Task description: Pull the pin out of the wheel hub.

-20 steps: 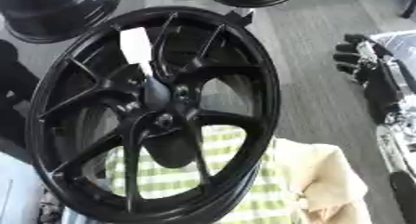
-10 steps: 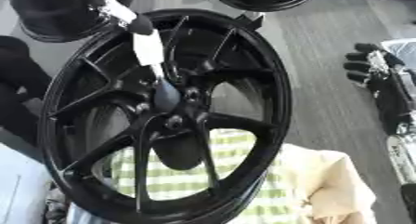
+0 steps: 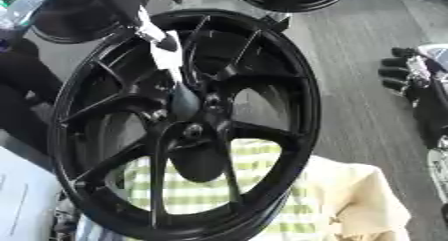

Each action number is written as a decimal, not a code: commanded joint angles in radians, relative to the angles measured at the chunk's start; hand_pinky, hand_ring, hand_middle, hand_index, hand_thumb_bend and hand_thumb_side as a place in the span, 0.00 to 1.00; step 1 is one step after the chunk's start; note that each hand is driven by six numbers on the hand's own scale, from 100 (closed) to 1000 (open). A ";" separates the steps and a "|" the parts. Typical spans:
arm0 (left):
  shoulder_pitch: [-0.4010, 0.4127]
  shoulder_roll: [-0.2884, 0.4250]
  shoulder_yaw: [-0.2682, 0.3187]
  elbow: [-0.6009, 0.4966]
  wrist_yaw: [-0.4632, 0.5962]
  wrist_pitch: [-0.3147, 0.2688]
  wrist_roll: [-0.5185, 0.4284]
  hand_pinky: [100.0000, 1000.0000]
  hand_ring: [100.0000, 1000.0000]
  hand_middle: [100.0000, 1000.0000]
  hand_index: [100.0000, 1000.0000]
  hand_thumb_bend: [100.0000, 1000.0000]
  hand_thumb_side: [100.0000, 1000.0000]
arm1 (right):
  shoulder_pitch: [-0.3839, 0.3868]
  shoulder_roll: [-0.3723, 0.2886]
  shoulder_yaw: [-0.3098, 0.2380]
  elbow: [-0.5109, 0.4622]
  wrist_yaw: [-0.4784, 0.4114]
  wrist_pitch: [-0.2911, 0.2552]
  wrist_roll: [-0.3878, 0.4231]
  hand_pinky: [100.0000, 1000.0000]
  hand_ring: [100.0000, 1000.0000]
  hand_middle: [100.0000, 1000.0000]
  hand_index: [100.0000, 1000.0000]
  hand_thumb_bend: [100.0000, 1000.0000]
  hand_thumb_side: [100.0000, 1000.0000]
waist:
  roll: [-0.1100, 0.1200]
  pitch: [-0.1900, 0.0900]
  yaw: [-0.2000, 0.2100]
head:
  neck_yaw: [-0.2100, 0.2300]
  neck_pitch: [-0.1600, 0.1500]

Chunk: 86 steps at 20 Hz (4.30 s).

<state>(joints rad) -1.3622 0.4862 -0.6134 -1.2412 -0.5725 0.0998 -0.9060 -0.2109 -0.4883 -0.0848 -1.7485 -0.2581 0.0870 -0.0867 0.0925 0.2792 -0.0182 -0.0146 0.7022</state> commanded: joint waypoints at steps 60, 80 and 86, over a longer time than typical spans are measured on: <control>0.662 0.567 0.651 -0.358 0.240 0.287 0.445 0.83 0.74 0.62 0.33 0.00 0.08 | -0.002 -0.024 -0.027 -0.018 0.011 -0.005 -0.021 0.81 0.77 0.71 0.81 0.00 0.76 | -0.012 0.005 0.031 | -0.041 -0.006; 1.005 0.383 0.744 -0.270 0.367 0.231 0.524 0.88 0.84 0.79 0.88 0.34 0.87 | -0.001 -0.011 -0.032 -0.016 0.010 -0.006 -0.025 0.81 0.77 0.71 0.81 0.00 0.77 | -0.033 0.013 0.041 | -0.047 -0.018; 1.005 0.381 0.743 -0.275 0.356 0.224 0.526 0.89 0.84 0.79 0.89 0.35 0.88 | -0.001 -0.012 -0.032 -0.015 0.009 -0.005 -0.025 0.81 0.77 0.71 0.81 0.00 0.77 | -0.032 0.012 0.041 | -0.043 -0.014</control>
<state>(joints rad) -0.3521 0.8426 0.1116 -1.5040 -0.2125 0.3287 -0.3810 -0.2022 -0.4866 -0.1050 -1.7490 -0.2494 0.0828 -0.1101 0.0601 0.3045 0.0218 -0.0584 0.6925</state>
